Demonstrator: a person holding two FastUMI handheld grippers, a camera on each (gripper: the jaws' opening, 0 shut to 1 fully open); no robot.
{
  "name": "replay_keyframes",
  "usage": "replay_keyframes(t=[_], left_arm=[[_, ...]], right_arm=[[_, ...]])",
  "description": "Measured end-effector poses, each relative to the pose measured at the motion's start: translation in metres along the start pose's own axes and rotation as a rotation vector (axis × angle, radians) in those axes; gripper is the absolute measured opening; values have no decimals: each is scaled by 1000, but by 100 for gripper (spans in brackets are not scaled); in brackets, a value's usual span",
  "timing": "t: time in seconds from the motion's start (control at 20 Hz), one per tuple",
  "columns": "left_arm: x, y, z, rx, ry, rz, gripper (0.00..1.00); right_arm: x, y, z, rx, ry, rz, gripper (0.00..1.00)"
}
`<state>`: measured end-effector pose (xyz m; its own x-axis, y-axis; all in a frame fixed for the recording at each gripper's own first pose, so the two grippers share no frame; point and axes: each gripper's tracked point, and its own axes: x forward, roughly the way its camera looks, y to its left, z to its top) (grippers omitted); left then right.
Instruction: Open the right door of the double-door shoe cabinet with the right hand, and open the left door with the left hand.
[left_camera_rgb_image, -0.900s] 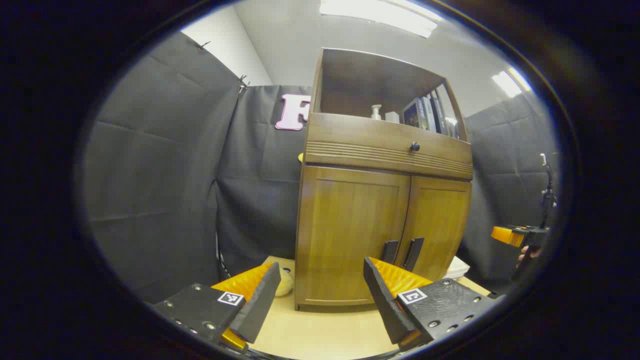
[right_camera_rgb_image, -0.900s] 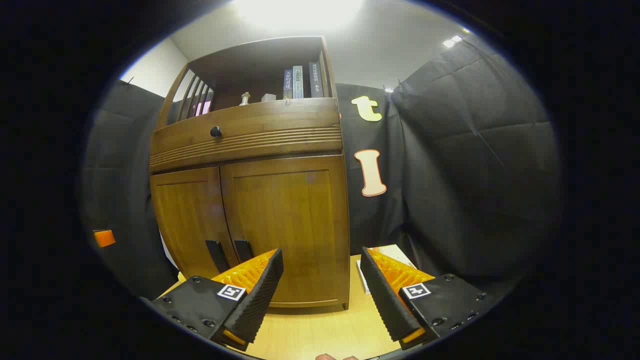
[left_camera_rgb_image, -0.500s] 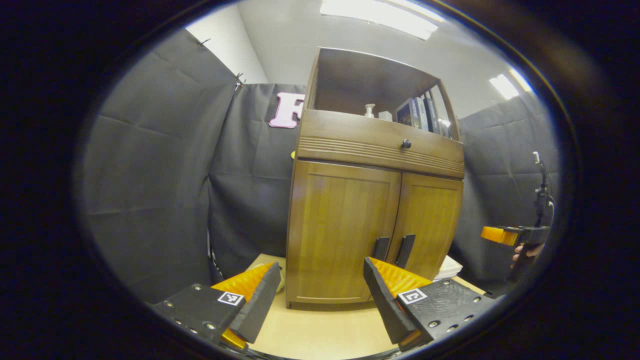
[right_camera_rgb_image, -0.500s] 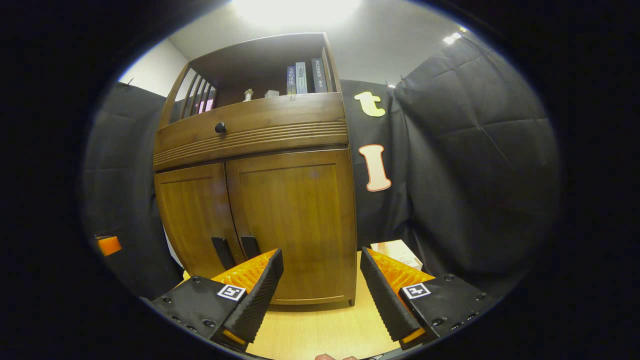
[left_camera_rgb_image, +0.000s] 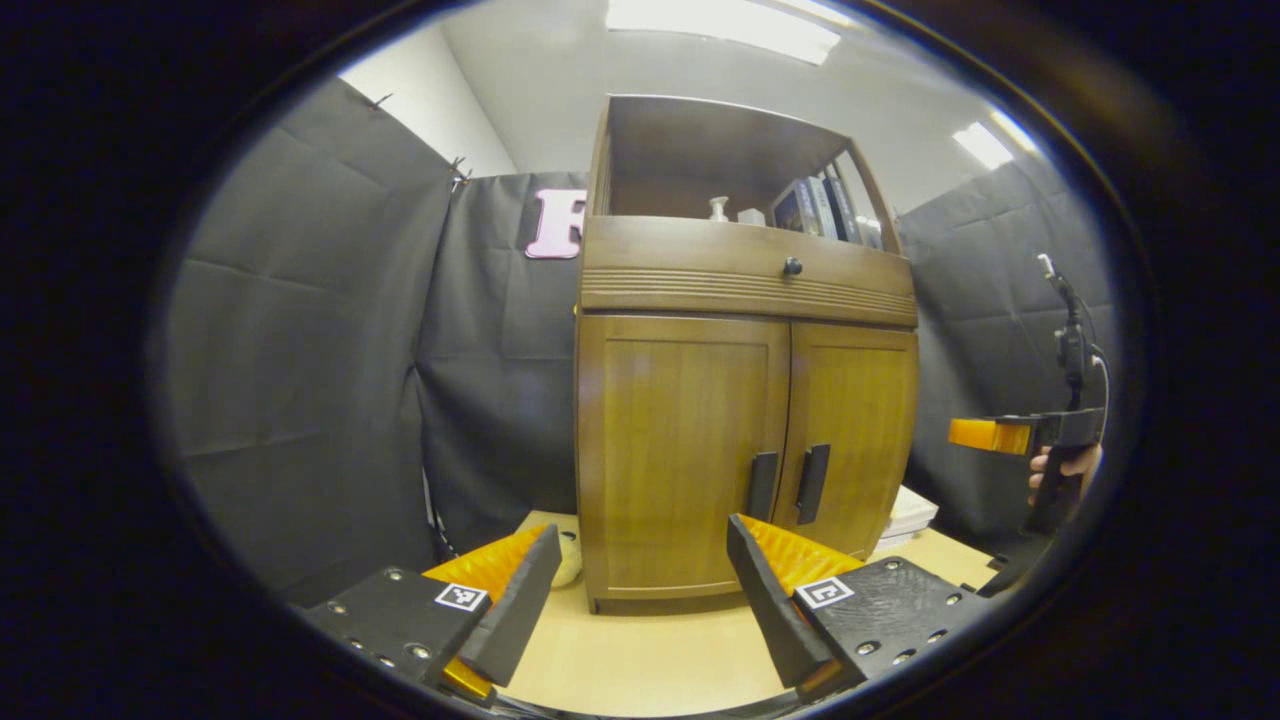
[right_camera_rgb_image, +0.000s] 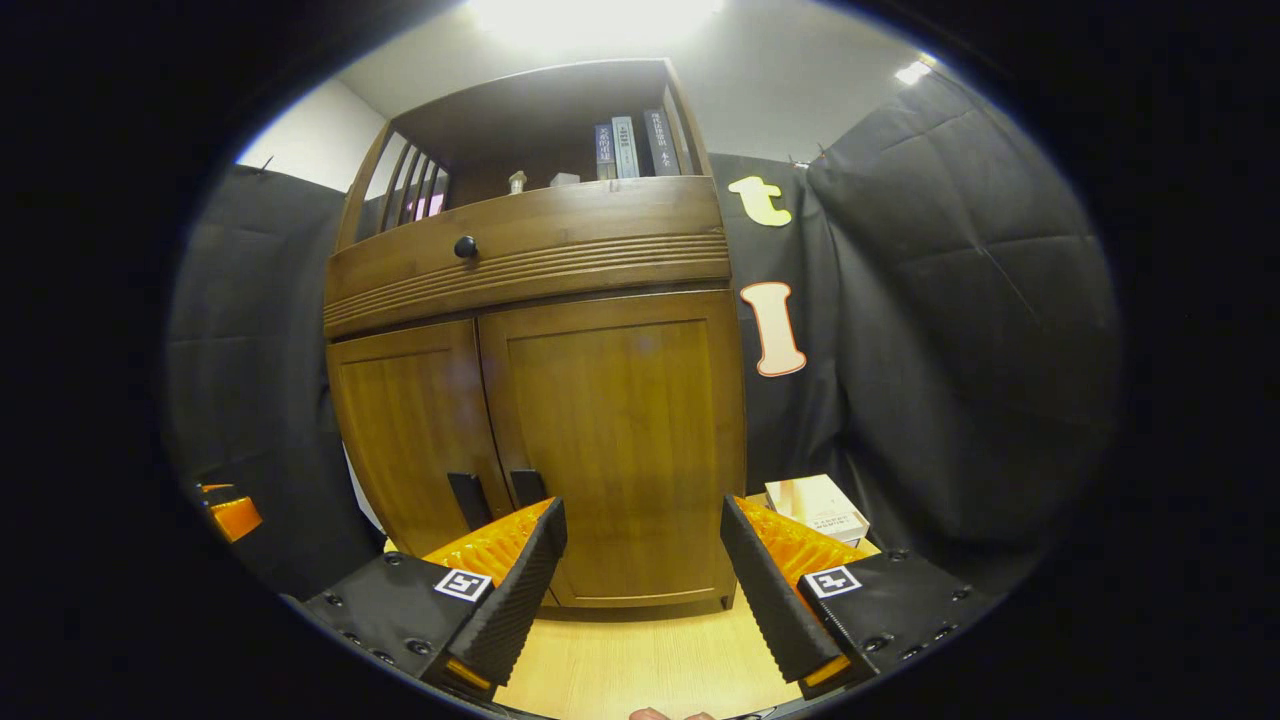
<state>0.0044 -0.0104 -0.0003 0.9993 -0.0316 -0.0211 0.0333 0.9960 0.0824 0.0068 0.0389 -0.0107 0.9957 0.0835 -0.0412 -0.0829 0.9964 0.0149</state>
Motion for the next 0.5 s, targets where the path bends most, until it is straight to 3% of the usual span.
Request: replay_keyframes(t=[0.1, 0.2, 0.25, 0.5], left_arm=[[3, 2, -3, 5, 4, 3, 97], [3, 2, -4, -4, 13, 4, 97], [3, 3, -3, -9, 15, 4, 97], [3, 5, -7, -3, 35, 30, 97]], right_arm=[[3, 5, 2, 1, -5, 10, 92], [7, 10, 6, -4, -11, 18, 92], [10, 12, 6, -6, -12, 22, 98], [30, 30, 22, -15, -36, 53, 98]])
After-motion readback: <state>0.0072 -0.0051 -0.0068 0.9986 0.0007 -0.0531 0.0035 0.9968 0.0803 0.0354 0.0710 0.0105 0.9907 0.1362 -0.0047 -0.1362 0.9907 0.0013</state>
